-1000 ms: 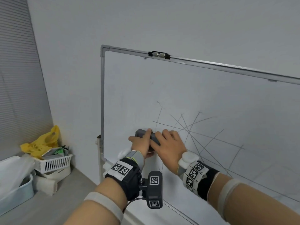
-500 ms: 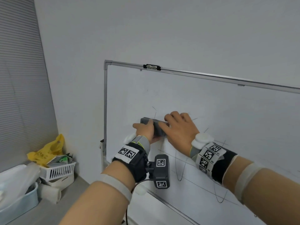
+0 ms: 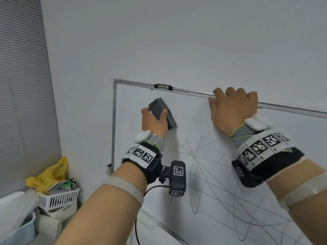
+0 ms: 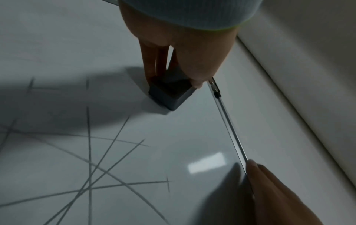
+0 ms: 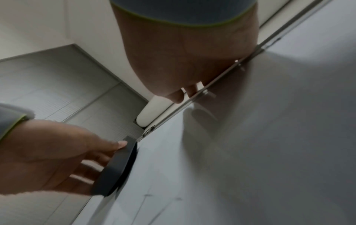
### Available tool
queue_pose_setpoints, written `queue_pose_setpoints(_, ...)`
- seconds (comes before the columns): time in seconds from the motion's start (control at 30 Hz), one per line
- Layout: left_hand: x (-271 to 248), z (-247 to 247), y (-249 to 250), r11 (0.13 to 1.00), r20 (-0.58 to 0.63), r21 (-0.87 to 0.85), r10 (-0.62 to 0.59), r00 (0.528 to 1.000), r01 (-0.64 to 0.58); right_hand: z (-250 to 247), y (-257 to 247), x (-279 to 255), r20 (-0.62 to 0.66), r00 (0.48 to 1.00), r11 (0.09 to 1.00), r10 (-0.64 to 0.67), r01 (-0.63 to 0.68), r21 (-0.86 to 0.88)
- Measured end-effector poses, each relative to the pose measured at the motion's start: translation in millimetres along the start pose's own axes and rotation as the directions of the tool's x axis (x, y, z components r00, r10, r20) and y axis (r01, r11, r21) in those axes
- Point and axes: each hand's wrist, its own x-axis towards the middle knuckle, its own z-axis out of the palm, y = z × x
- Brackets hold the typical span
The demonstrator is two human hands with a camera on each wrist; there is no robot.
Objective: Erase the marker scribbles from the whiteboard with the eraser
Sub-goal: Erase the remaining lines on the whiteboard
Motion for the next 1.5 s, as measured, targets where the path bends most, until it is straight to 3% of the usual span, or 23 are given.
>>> queue_pose_setpoints(0.17,9.7,-11.9,-42.5,0.959,-0.047,0.014,-0.283,0.958,0.284,5.2,0.9,-0.4,-0.035,0.999,0.999,0.018,-0.017,0.028)
queue_pose_setpoints(0.23,9.6,-13.8,-45.0,0.953,-0.073,0.028,-0.298,0.952,0.301,5.3,0.2,-1.7,-0.042,0.999,0.999,0.017,-0.016,0.031)
queue_pose_setpoints(0.3,3.0,-6.5,-31.2,0.986,-0.059,-0.002,-0.167,0.984,0.167,6.1,0.2,-2.3,-0.040,0.999,0.999,0.027,-0.026,0.034)
queue_pose_setpoints(0.37,-11.0,6.0,-10.0,0.997,0.012,-0.055,0.057,0.998,-0.057,6.2,0.0,-2.4,-0.033,0.999,0.999,0.027,-0.026,0.043)
queue_pose_setpoints(0.43,-29.4,20.8,8.2,0.965,0.085,-0.046,0.260,0.962,-0.257,5.7,1.6,-3.6,-0.042,0.998,0.998,0.035,-0.033,0.051)
queue_pose_setpoints(0.5,-43.2,32.5,6.9,0.947,0.081,-0.071,0.320,0.944,-0.314,5.3,6.4,-6.3,-0.047,0.999,0.997,0.025,-0.022,0.070)
queue_pose_setpoints(0.57,-47.6,34.8,-12.6,0.969,0.033,-0.138,0.211,0.977,-0.204,4.5,9.8,-6.5,-0.025,1.000,0.996,0.008,-0.006,0.087)
queue_pose_setpoints(0.67,-41.1,25.8,-73.4,0.983,-0.008,-0.138,-0.126,0.992,0.124,2.7,11.3,-3.9,-0.003,1.000,0.995,-0.001,0.001,0.098)
queue_pose_setpoints(0.77,-45.8,13.7,-139.1,0.856,-0.025,-0.191,-0.493,0.870,0.480,2.4,10.2,-5.9,-0.005,1.000,0.996,-0.004,0.004,0.094)
queue_pose_setpoints(0.83,-61.2,8.0,-162.8,0.765,-0.013,-0.220,-0.623,0.782,0.606,0.2,8.1,-8.5,-0.034,0.999,0.995,0.002,0.001,0.102)
queue_pose_setpoints(0.9,-72.8,9.0,-168.5,0.741,-0.001,-0.250,-0.644,0.765,0.623,-1.7,5.9,-9.6,-0.048,0.999,0.996,0.006,-0.002,0.093)
queue_pose_setpoints(0.97,-83.4,12.4,-154.2,0.769,0.028,-0.281,-0.592,0.805,0.575,-3.8,4.5,-12.5,-0.012,1.000,0.997,-0.013,0.014,0.077)
queue_pose_setpoints(1.07,-89.1,22.8,-98.0,0.852,0.104,-0.330,-0.395,0.913,0.407,-7.2,5.8,-16.9,0.059,0.997,0.997,-0.046,0.042,0.064)
queue_pose_setpoints(1.13,-90.7,30.2,-53.4,0.938,0.104,-0.256,-0.215,0.971,0.235,-10.4,8.7,-18.8,0.072,0.996,0.997,-0.055,0.051,0.056)
queue_pose_setpoints(1.23,-92.8,36.3,-23.2,0.973,0.063,-0.211,-0.079,0.995,0.091,-14.4,7.7,-19.9,0.114,0.991,0.997,-0.066,0.060,0.055)
queue_pose_setpoints(1.3,-96.9,36.2,-34.1,0.964,0.031,-0.226,-0.138,0.990,0.141,-17.0,6.2,-18.8,0.152,0.985,0.996,-0.078,0.069,0.062)
queue_pose_setpoints(1.37,-100.5,33.3,-66.9,0.934,0.008,-0.232,-0.279,0.960,0.273,-18.9,5.8,-17.5,0.176,0.981,0.995,-0.081,0.071,0.064)
queue_pose_setpoints(1.43,-105.7,28.5,-112.4,0.869,0.007,-0.245,-0.442,0.897,0.430,-19.2,5.2,-18.2,0.187,0.979,0.997,-0.075,0.068,0.045)
queue_pose_setpoints(1.5,-114.6,22.1,-154.1,0.758,0.043,-0.299,-0.596,0.802,0.579,-19.6,2.4,-19.1,0.184,0.980,0.997,-0.079,0.077,0.018)
